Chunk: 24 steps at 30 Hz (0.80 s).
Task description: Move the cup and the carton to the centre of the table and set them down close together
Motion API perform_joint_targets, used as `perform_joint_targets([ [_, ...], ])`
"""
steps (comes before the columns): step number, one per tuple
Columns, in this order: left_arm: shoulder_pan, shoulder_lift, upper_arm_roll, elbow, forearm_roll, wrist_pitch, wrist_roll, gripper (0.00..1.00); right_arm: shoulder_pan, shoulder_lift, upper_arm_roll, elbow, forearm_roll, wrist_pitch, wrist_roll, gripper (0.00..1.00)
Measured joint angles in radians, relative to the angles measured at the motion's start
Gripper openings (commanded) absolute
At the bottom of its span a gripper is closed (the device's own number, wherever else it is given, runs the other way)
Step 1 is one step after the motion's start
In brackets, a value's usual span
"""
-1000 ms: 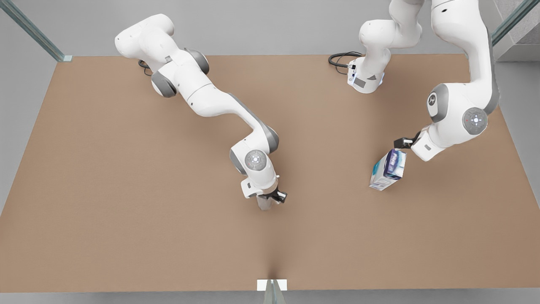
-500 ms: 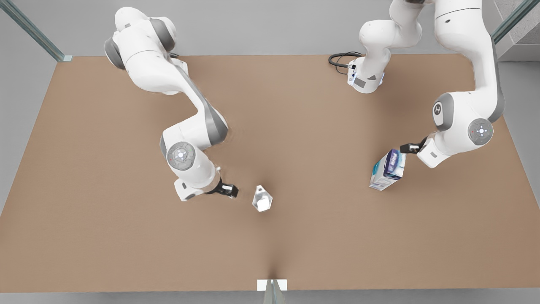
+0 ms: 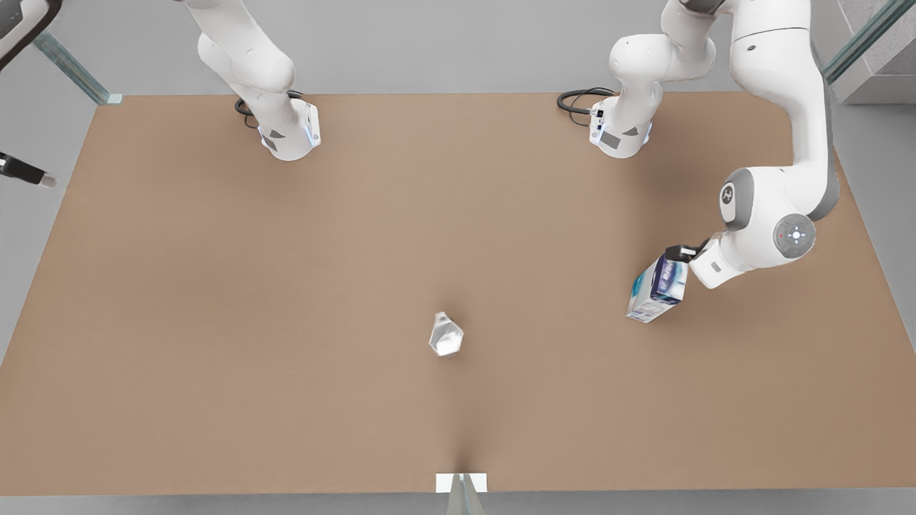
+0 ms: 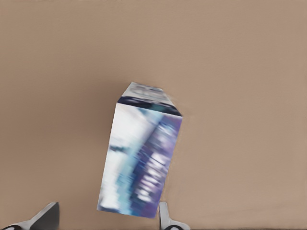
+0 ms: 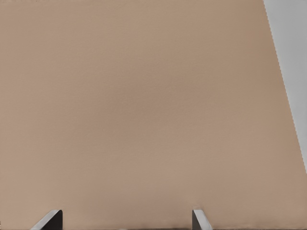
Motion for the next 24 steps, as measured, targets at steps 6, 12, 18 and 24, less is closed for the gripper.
perform_joint_targets([
  [6,0.0,0.019,-0.009,-0.003,0.001,0.018,0.0,1.0,0.567,0.086,-0.009,0.062,0.01,0.041,0.077,1.0],
  [12,-0.001,0.05,-0.01,-0.002,0.002,0.033,0.0,1.0,0.529,0.088,-0.01,0.058,0.016,0.044,0.078,1.0],
  [18,0.0,0.092,-0.009,-0.003,0.0,0.063,0.0,0.75,0.542,0.095,-0.011,0.062,0.014,0.044,0.078,1.0],
  [24,-0.001,0.091,-0.01,0.001,0.006,0.057,-0.012,0.51,0.541,0.101,-0.011,0.068,0.016,0.044,0.078,1.0],
])
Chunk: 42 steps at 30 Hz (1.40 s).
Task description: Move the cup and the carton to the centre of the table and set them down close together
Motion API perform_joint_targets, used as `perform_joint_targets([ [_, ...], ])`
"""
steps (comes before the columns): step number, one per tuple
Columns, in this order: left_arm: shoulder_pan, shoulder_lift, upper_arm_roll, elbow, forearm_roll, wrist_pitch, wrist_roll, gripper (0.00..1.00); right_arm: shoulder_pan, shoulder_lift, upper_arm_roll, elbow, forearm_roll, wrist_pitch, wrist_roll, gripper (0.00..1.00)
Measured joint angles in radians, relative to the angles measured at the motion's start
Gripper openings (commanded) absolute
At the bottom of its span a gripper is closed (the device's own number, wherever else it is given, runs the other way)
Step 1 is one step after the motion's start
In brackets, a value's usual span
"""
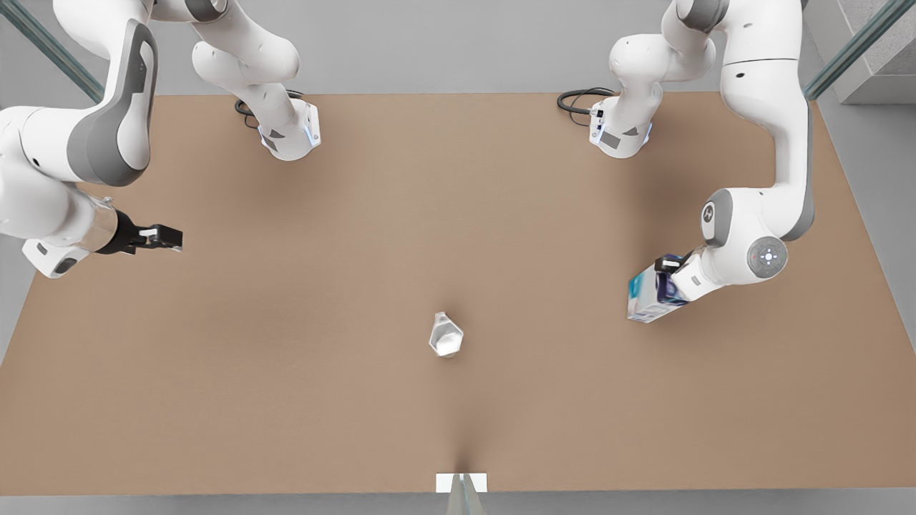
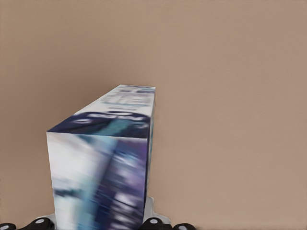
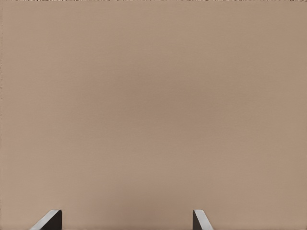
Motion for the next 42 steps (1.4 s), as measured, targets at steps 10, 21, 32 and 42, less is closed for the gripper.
perform_joint_targets([
  [10,-0.312,-0.049,-0.017,0.161,-0.093,-0.074,-0.93,0.58,-0.006,0.006,-0.001,0.002,-0.005,-0.002,0.0,1.0],
  [21,-0.659,0.262,-0.018,0.49,-0.253,-0.07,-1.393,0.59,-0.009,0.013,-0.005,0.003,-0.006,0.0,0.001,1.0],
  [32,-0.658,0.316,-0.018,0.498,-0.289,0.004,-1.379,1.0,-0.001,0.028,-0.001,0.003,-0.006,0.013,0.064,1.0],
  [42,-0.621,0.217,0.033,0.605,-0.284,-0.352,-1.371,1.0,0.006,0.046,0.001,-0.006,-0.014,0.056,0.066,1.0],
])
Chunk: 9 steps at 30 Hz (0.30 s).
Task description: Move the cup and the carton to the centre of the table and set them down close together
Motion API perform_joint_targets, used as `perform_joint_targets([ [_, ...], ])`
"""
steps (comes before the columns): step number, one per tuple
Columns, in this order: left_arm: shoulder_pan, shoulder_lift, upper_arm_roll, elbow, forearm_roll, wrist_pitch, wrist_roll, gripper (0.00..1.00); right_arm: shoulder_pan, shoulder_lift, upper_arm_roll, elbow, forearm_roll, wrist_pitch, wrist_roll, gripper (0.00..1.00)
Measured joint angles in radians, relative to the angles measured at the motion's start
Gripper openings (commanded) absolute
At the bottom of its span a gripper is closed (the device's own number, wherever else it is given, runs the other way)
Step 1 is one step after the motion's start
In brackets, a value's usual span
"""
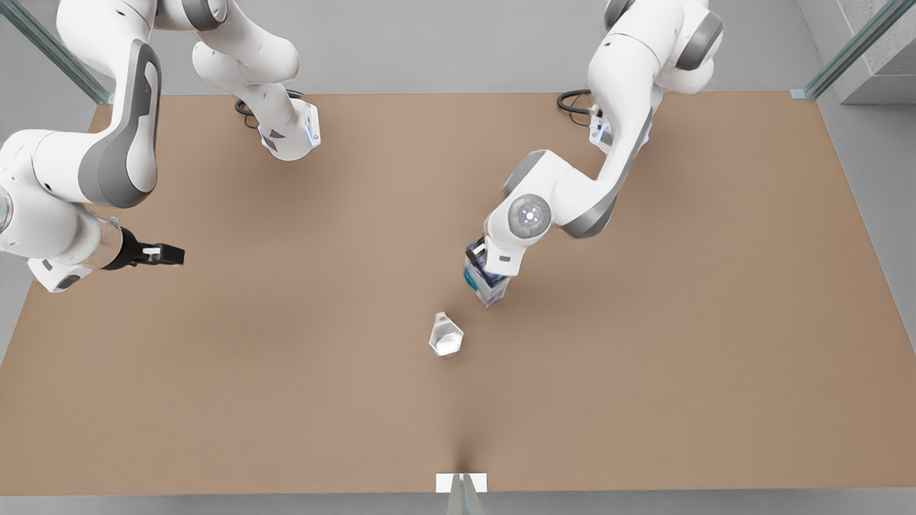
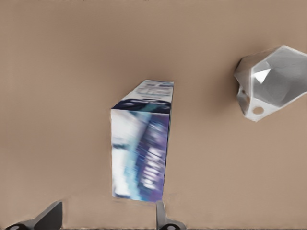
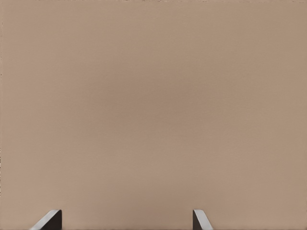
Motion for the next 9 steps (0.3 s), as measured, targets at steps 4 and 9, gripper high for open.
perform_joint_targets([
  [4,0.407,-0.103,0.028,0.167,0.109,-0.279,0.996,1.0,-0.005,0.004,0.0,-0.009,0.0,0.02,0.0,1.0],
  [9,0.458,-0.141,0.027,0.155,0.241,-0.259,1.139,1.0,-0.006,0.006,0.0,-0.012,0.0,0.028,0.0,1.0],
])
